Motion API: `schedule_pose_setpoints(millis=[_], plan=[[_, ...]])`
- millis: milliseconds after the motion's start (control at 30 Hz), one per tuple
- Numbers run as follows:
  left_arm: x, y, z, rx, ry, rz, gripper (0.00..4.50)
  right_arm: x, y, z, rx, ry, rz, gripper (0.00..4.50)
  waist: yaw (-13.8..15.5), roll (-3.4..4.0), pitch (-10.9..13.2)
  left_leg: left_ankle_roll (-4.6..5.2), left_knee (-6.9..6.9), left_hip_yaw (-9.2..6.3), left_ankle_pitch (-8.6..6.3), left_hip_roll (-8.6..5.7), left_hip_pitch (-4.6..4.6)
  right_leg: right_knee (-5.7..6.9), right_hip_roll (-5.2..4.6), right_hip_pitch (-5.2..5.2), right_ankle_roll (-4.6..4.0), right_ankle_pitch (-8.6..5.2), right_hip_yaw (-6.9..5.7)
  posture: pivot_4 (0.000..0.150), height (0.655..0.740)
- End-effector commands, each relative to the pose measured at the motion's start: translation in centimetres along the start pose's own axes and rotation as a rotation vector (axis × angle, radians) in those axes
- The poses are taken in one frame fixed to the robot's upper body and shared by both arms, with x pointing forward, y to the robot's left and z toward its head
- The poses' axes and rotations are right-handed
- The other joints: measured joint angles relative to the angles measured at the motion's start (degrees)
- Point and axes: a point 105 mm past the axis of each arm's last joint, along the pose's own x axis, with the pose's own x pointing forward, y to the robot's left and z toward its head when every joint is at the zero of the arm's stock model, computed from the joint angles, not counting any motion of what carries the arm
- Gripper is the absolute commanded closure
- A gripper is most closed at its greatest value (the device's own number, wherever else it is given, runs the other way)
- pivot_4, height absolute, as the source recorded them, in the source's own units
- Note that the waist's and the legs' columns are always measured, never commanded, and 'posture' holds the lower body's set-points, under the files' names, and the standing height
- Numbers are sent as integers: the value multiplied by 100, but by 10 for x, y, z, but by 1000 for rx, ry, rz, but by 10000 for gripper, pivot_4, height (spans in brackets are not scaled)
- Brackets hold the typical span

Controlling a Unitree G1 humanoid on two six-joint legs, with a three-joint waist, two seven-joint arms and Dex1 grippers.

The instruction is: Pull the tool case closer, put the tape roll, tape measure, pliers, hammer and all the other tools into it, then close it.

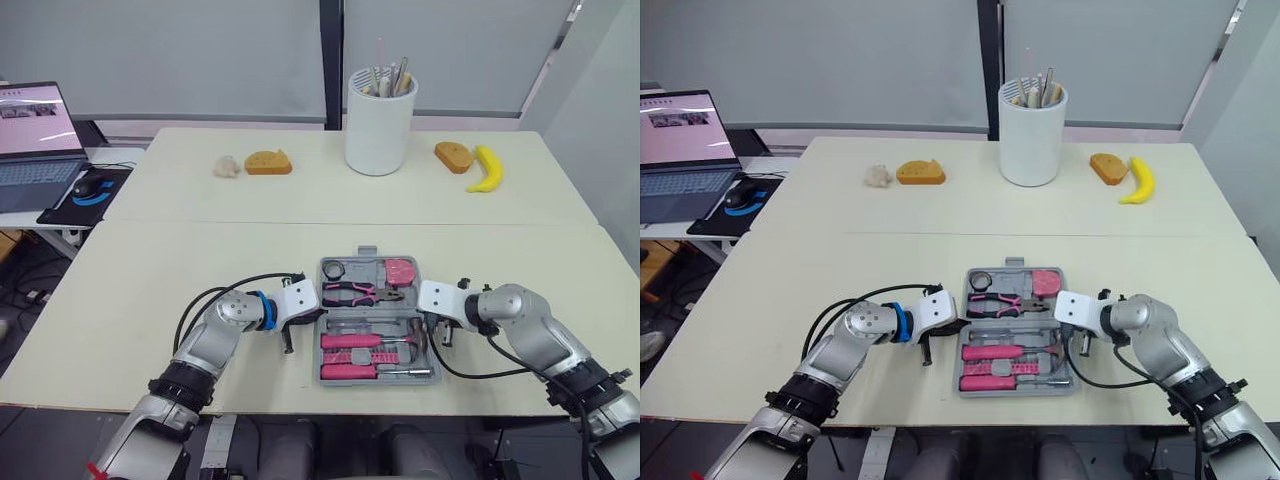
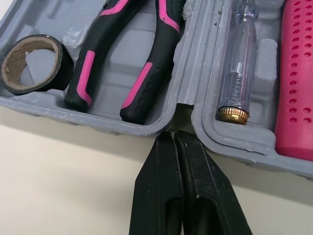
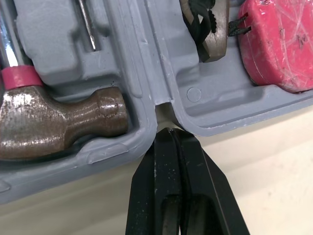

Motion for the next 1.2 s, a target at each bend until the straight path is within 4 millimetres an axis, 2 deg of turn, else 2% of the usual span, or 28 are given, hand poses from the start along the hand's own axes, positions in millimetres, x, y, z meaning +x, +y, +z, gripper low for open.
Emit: schedule_pose_setpoints(millis=[33,300,733,1200], plan=[[8,-14,27,60,-89,-53,44396,-2,15,27,-15,-103,49,45000,4,0,0,0,0,0,0,-1,0,0,-1,0,0,0,0,1500,7400],[6,-20,23,55,-69,-74,44396,-8,32,29,20,-112,90,45000,4,0,0,0,-1,-4,0,0,0,0,-1,0,0,0,0,1500,7400],[-2,-43,11,47,-35,-110,44396,-16,44,25,52,-105,98,45000,4,1,-1,1,-3,-5,-1,2,1,-1,-1,0,-1,-1,1,1500,7400],[-5,-35,5,39,-15,-83,44396,-15,35,15,44,-70,60,45000,3,1,-1,0,-2,-6,0,3,3,0,0,1,-1,-1,-1,1500,7400]])
